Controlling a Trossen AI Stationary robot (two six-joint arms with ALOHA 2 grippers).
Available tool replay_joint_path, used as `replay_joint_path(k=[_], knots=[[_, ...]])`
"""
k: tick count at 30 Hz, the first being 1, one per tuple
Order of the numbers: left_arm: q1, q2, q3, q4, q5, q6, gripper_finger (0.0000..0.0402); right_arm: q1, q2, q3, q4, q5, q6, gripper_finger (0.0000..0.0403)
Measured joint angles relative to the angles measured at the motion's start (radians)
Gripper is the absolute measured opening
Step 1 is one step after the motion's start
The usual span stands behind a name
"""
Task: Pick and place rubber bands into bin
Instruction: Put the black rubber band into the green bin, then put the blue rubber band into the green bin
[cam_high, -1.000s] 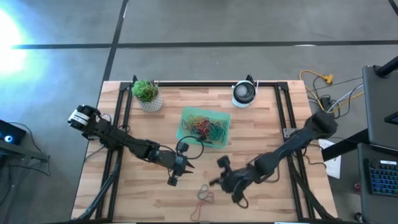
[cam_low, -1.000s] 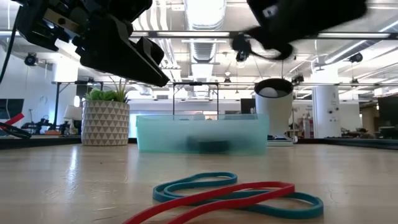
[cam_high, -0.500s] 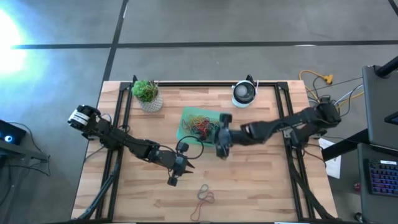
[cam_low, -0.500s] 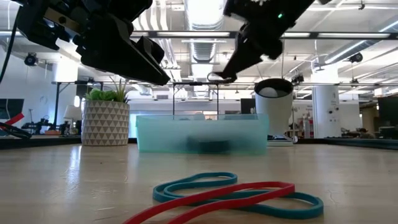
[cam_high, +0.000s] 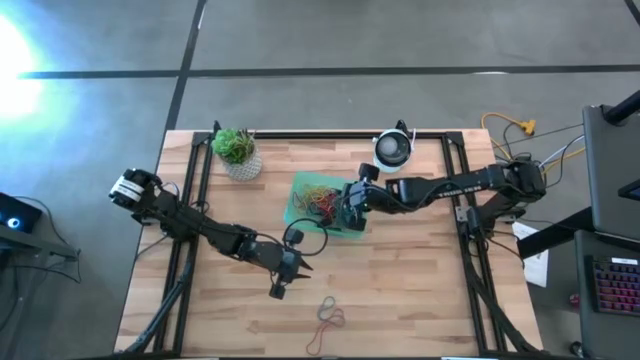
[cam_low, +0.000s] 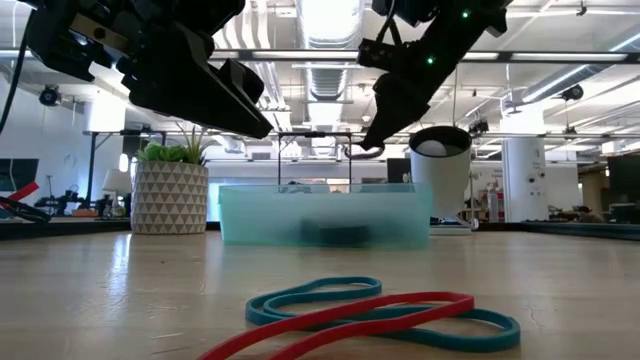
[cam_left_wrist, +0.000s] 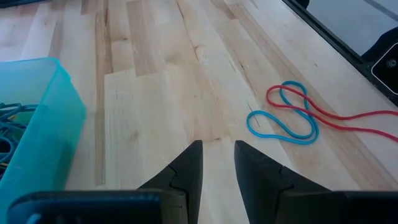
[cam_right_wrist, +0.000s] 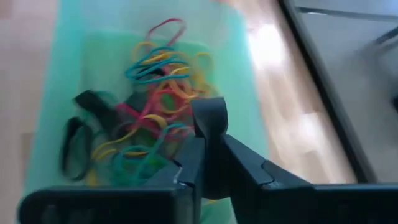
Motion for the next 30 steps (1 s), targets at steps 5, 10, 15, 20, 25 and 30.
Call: replay_joint_path(k=[5, 10, 15, 20, 25, 30], knots=[[0.0, 0.0, 0.0, 0.001, 0.0, 0.0, 0.0077, 0.002, 0.001, -0.017, 0.004, -0.03, 0.02, 0.0099], [0.0, 0.0, -0.001, 0.002, 0.0, 0.0, 0.0077, 0.001, 0.001, -0.039, 0.029, -0.029, 0.027, 0.0151], [0.0, 0.0, -0.001, 0.003, 0.0, 0.008, 0.0077, 0.002, 0.001, -0.051, 0.032, -0.029, 0.03, 0.018], [0.0, 0.0, 0.007, 0.01, 0.0, 0.008, 0.0077, -0.02, 0.001, -0.058, 0.026, -0.05, 0.045, 0.0187], [0.0, 0.0, 0.009, 0.089, 0.0, 0.002, 0.0077, -0.041, 0.001, -0.061, 0.023, -0.06, 0.036, 0.0187], [0.0, 0.0, 0.006, 0.109, 0.003, 0.011, 0.0077, -0.036, -0.003, -0.061, 0.037, -0.064, -0.033, 0.0187]])
